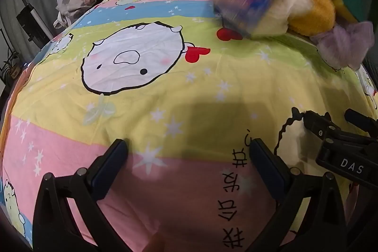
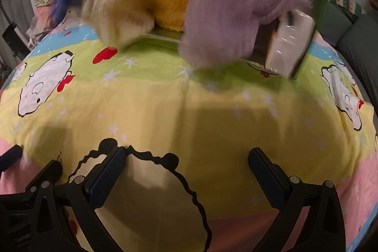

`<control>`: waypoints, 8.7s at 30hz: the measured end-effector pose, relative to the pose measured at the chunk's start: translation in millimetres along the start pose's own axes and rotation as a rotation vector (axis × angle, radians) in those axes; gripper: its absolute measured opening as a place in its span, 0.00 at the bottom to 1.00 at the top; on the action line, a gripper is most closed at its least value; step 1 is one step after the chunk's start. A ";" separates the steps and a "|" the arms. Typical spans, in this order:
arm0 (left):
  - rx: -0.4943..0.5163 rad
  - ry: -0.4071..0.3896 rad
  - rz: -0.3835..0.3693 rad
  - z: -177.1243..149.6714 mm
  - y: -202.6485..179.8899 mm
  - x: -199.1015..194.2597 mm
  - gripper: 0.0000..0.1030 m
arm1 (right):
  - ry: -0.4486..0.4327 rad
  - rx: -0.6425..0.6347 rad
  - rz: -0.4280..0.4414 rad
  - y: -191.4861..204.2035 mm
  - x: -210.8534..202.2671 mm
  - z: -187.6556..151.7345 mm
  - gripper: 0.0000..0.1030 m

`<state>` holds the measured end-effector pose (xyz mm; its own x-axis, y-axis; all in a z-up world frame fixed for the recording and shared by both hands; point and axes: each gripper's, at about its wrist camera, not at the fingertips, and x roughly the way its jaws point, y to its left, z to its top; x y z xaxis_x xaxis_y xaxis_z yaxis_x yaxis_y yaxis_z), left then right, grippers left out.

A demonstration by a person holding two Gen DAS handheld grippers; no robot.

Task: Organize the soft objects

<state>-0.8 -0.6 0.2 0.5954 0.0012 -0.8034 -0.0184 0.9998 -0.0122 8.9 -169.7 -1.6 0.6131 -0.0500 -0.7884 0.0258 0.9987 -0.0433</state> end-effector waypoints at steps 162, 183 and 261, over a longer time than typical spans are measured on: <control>0.346 -0.198 -0.724 38.8 -203.5 -146.6 0.49 | -0.217 0.562 0.613 -155.1 -138.8 3.2 0.58; 0.480 -0.054 -0.792 15.1 -303.4 -119.2 0.49 | -0.217 0.807 0.521 -264.7 -111.7 -44.3 0.58; -0.176 0.077 -0.524 -44.6 -46.9 -77.5 0.44 | 0.137 0.249 0.450 -39.0 -47.7 -34.5 0.54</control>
<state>-81.9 -48.5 36.5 0.5005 -0.5029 -0.7047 0.1263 0.8477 -0.5153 -48.6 -206.4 16.5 0.4988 0.3998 -0.7690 -0.0193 0.8922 0.4513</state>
